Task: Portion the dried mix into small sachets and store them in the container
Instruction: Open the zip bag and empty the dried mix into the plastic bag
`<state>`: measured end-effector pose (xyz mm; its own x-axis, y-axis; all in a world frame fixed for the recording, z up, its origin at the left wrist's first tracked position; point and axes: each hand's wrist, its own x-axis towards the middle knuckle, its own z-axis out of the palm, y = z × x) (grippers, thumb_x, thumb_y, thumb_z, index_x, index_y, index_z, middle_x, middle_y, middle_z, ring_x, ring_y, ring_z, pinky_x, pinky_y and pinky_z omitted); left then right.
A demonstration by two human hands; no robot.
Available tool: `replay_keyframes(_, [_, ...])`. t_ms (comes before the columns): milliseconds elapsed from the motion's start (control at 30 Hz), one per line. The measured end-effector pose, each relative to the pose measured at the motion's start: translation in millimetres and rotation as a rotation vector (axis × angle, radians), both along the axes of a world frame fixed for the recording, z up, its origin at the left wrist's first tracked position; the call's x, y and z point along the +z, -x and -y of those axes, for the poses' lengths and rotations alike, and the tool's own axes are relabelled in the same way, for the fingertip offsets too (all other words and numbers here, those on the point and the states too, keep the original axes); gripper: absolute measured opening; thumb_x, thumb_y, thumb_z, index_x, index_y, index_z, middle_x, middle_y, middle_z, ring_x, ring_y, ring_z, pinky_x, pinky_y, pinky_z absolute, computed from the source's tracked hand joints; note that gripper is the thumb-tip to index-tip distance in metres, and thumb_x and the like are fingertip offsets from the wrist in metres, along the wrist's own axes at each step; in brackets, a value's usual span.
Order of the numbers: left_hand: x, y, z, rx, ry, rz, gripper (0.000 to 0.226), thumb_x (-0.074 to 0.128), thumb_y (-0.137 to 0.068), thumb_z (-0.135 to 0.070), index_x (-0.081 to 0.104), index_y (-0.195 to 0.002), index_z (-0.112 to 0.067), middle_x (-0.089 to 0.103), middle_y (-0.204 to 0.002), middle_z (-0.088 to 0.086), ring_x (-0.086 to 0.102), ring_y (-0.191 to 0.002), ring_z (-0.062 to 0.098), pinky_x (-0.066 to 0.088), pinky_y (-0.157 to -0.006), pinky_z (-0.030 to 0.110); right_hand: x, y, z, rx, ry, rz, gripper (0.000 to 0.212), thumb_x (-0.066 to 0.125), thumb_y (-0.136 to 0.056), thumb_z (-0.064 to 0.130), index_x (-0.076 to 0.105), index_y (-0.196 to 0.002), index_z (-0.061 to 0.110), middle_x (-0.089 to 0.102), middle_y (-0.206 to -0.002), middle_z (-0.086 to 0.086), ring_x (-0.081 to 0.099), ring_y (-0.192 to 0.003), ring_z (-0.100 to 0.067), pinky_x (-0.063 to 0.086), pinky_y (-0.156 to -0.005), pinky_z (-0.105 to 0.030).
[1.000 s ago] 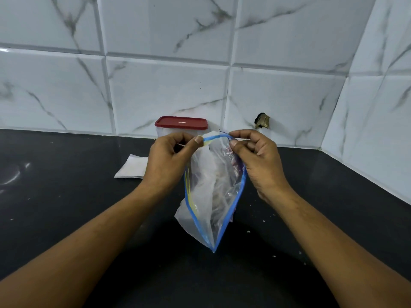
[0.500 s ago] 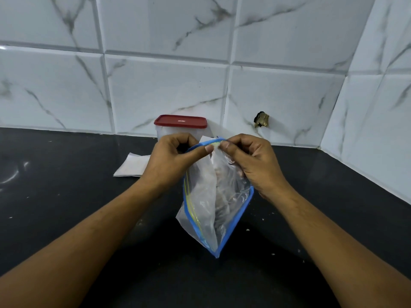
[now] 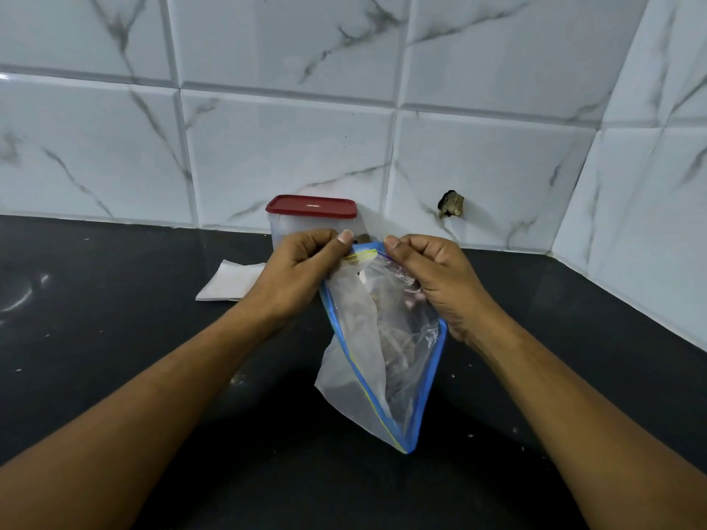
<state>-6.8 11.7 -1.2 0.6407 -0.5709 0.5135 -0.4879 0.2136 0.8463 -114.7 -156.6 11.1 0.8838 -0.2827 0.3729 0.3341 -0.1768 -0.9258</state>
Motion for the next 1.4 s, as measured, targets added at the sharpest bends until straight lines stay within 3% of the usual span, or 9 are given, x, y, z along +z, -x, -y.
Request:
replay_keyframes(100, [1, -1, -2, 0.016, -0.007, 0.066, 0.03, 0.073, -0.095, -0.04, 0.07, -0.096, -0.011, 0.062, -0.093, 0.035, 0.06, -0.078, 0.04, 0.05, -0.074, 0.052, -1, 0, 7, 0.006, -0.004, 0.042, 0.003, 0.073, -0.093, 0.01, 0.074, -0.093, 0.008, 0.077, -0.082, -0.002, 0.072, -0.075, -0.009, 0.056, -0.071, -0.019])
replay_keyframes(200, [1, -1, -3, -0.023, -0.059, 0.112, 0.026, 0.078, -0.09, -0.04, 0.074, -0.098, -0.016, 0.068, -0.099, 0.032, 0.064, -0.097, 0.054, 0.052, -0.088, 0.066, -2, 0, 11, 0.014, 0.062, 0.04, 0.005, 0.074, -0.092, 0.008, 0.075, -0.096, 0.007, 0.078, -0.089, -0.005, 0.072, -0.085, -0.013, 0.057, -0.082, -0.023])
replay_keyframes(333, [1, 1, -3, -0.059, -0.058, 0.068, 0.021, 0.069, -0.098, -0.024, 0.075, -0.095, -0.005, 0.076, -0.098, 0.018, 0.071, -0.102, 0.039, 0.054, -0.098, 0.052, -2, -1, 8, 0.005, 0.078, 0.007, 0.014, 0.07, -0.096, 0.019, 0.077, -0.093, 0.008, 0.077, -0.088, -0.003, 0.069, -0.083, -0.009, 0.056, -0.078, -0.02])
replay_keyframes(467, [-2, -2, 0, -0.114, -0.069, -0.043, 0.035, 0.064, -0.099, -0.031, 0.075, -0.082, -0.003, 0.074, -0.095, 0.026, 0.066, -0.088, 0.031, 0.047, -0.09, 0.043, -2, -4, 6, -0.008, 0.077, -0.085, 0.033, 0.064, -0.101, 0.03, 0.076, -0.095, 0.0, 0.073, -0.081, -0.006, 0.065, -0.07, -0.008, 0.051, -0.065, -0.019])
replay_keyframes(600, [-5, -4, 3, -0.222, -0.048, -0.266, 0.049, 0.06, -0.101, -0.031, 0.068, -0.103, 0.018, 0.072, -0.1, 0.026, 0.068, -0.088, 0.028, 0.051, -0.086, 0.035, -2, -1, 3, 0.045, -0.036, -0.175, 0.035, 0.062, -0.102, 0.032, 0.075, -0.089, 0.002, 0.07, -0.07, -0.005, 0.061, -0.057, -0.011, 0.051, -0.053, -0.02])
replay_keyframes(767, [-1, -12, -3, -0.304, 0.006, -0.44, 0.033, 0.072, -0.091, -0.023, 0.076, -0.115, -0.002, 0.069, -0.114, 0.022, 0.063, -0.105, 0.033, 0.055, -0.094, 0.039, 6, 3, 13, 0.164, -0.234, -0.133, 0.015, 0.073, -0.085, 0.015, 0.072, -0.091, 0.002, 0.074, -0.076, -0.008, 0.067, -0.063, -0.013, 0.058, -0.062, -0.024])
replay_keyframes(867, [0, -15, -7, -0.166, -0.119, -0.297, 0.005, 0.078, -0.088, -0.02, 0.077, -0.091, -0.016, 0.071, -0.094, 0.01, 0.062, -0.088, 0.025, 0.055, -0.071, 0.034, 6, 3, 19, 0.165, -0.249, -0.103, 0.01, 0.074, -0.08, 0.011, 0.071, -0.087, 0.004, 0.072, -0.074, -0.007, 0.066, -0.062, -0.013, 0.058, -0.061, -0.023])
replay_keyframes(1033, [-1, -7, -12, 0.217, -0.283, 0.134, 0.027, 0.078, -0.09, -0.035, 0.069, -0.083, -0.011, 0.068, -0.067, 0.002, 0.063, -0.061, 0.011, 0.054, -0.054, 0.026, 6, 3, 18, 0.178, -0.223, -0.117, 0.016, 0.077, -0.074, 0.006, 0.069, -0.088, 0.004, 0.07, -0.079, -0.009, 0.067, -0.065, -0.016, 0.06, -0.064, -0.025])
replay_keyframes(1400, [-5, 28, -21, 0.183, -0.244, -0.156, 0.021, 0.074, -0.095, -0.023, 0.072, -0.089, -0.003, 0.066, -0.06, 0.001, 0.064, -0.058, 0.016, 0.059, -0.057, 0.027, -10, 16, -3, -0.067, -0.113, -0.054, 0.021, 0.067, -0.1, 0.017, 0.075, -0.097, -0.002, 0.074, -0.079, -0.009, 0.067, -0.066, -0.015, 0.058, -0.068, -0.027])
